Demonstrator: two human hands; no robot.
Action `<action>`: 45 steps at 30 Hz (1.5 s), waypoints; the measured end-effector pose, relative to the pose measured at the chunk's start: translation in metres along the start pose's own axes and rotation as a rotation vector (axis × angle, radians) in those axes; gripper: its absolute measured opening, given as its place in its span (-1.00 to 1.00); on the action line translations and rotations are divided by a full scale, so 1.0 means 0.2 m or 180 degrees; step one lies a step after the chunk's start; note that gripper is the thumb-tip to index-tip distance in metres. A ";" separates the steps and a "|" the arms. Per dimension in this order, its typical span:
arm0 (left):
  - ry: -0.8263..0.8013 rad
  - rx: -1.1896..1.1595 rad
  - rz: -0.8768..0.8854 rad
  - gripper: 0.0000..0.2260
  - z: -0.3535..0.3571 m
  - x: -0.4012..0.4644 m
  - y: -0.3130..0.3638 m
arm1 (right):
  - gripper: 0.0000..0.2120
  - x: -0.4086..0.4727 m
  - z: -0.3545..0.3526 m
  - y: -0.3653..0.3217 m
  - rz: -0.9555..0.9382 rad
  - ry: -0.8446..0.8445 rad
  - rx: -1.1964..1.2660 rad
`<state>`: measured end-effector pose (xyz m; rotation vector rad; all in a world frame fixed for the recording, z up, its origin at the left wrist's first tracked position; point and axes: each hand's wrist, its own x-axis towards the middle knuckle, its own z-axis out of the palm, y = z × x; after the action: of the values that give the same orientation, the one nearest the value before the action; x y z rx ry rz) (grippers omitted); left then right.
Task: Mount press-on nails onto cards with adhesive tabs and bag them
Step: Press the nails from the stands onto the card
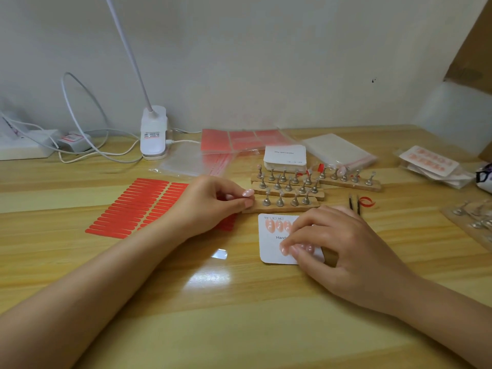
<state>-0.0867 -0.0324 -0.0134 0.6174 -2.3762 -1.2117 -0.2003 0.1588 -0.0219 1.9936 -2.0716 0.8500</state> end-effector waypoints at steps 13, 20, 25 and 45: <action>0.0199 -0.0134 0.0105 -0.87 0.02 0.00 -0.02 | -0.87 0.17 -0.02 0.00 0.0217 0.0202 0.0290; 0.0197 -0.0155 0.0280 -0.91 0.02 -0.01 -0.02 | -0.76 0.35 0.01 -0.01 0.0237 0.0061 -0.0094; 0.0210 -0.0136 0.0289 -0.89 0.01 -0.01 -0.02 | -0.82 0.38 0.05 -0.02 -0.0015 -0.0055 -0.0570; 0.0212 -0.0163 -0.0218 -0.81 -0.05 -0.02 -0.01 | -0.86 0.39 0.06 -0.02 -0.0193 0.0050 -0.0607</action>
<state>-0.0777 -0.0374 -0.0099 0.7164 -2.2789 -1.2566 -0.2017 0.0849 0.0054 1.9315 -1.9898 0.6293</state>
